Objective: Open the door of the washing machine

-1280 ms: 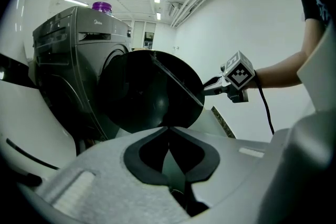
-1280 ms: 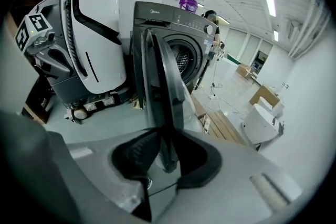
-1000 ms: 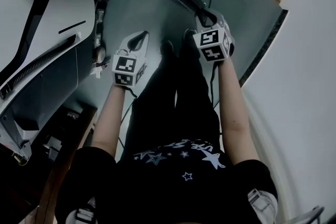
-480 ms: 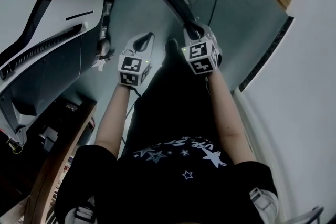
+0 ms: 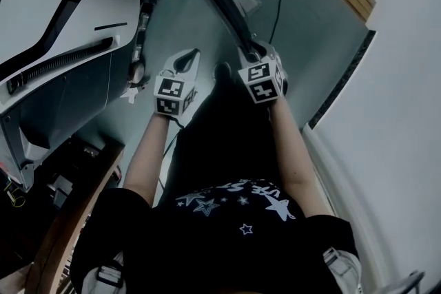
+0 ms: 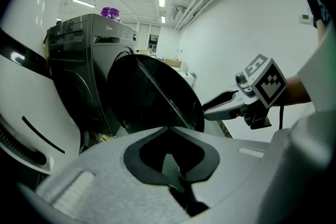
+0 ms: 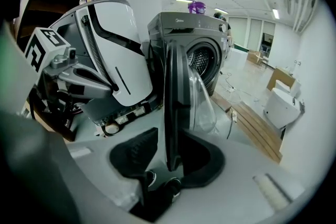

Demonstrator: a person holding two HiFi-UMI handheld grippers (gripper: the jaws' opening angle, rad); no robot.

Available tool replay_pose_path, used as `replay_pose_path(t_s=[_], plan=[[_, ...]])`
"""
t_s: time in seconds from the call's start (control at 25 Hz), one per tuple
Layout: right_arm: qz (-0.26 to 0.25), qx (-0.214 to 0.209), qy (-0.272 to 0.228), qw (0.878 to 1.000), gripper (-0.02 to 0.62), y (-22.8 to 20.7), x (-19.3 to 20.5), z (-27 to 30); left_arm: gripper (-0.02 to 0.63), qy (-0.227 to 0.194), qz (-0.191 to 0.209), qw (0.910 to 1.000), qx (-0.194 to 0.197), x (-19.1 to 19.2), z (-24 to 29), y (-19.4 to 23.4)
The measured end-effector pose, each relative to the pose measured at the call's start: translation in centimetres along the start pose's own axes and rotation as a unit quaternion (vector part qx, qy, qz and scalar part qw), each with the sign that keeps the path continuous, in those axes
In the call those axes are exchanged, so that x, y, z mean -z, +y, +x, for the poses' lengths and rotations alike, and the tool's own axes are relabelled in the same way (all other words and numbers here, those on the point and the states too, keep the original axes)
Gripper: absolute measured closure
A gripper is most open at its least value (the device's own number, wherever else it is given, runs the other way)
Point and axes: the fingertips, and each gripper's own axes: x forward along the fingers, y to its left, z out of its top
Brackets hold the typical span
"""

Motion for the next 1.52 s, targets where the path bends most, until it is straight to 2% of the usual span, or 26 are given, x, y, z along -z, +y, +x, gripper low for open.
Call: replay_pose_path(t_s=[0.16, 0.32, 0.48, 0.56, 0.64, 0.88, 1.0, 1.16, 1.52], plan=[[0.019, 0.011, -0.025, 0.999, 0.466, -0.6, -1.3, -3.0, 0.594, 0.000, -0.004, 1.0000, 0.009, -0.7, -0.8, -0.6], [0.044, 0.025, -0.040, 0.998, 0.474, -2.0, -2.2, -6.3, 0.594, -0.009, 0.014, 0.9995, 0.025, -2.7, -1.7, -1.9], [0.053, 0.065, -0.049, 0.995, 0.531, -4.3, -2.8, -9.5, 0.594, -0.022, 0.025, 0.9990, 0.028, -5.0, -2.4, -2.5], [0.065, 0.084, -0.058, 0.993, 0.579, -5.5, -3.1, -11.3, 0.594, -0.030, 0.022, 0.9990, 0.026, -6.1, -2.8, -2.9], [0.075, 0.096, -0.065, 0.990, 0.591, -6.6, -3.3, -13.2, 0.594, -0.038, 0.021, 0.9988, 0.023, -7.2, -3.3, -3.4], [0.074, 0.119, -0.090, 0.986, 0.591, -8.2, -2.4, -18.5, 0.594, -0.056, 0.043, 0.9974, 0.016, -9.6, -5.0, -6.8], [0.089, 0.122, -0.097, 0.984, 0.591, -8.3, -1.0, -20.8, 0.594, -0.066, 0.035, 0.9970, 0.022, -10.3, -5.9, -9.1], [0.108, 0.123, -0.109, 0.981, 0.591, -8.0, 0.1, -23.2, 0.594, -0.066, 0.049, 0.9962, 0.028, -10.7, -6.9, -11.4], [0.106, 0.136, -0.148, 0.974, 0.591, -8.8, -0.3, -27.6, 0.594, -0.097, 0.076, 0.9919, 0.030, -14.3, -8.6, -14.5]])
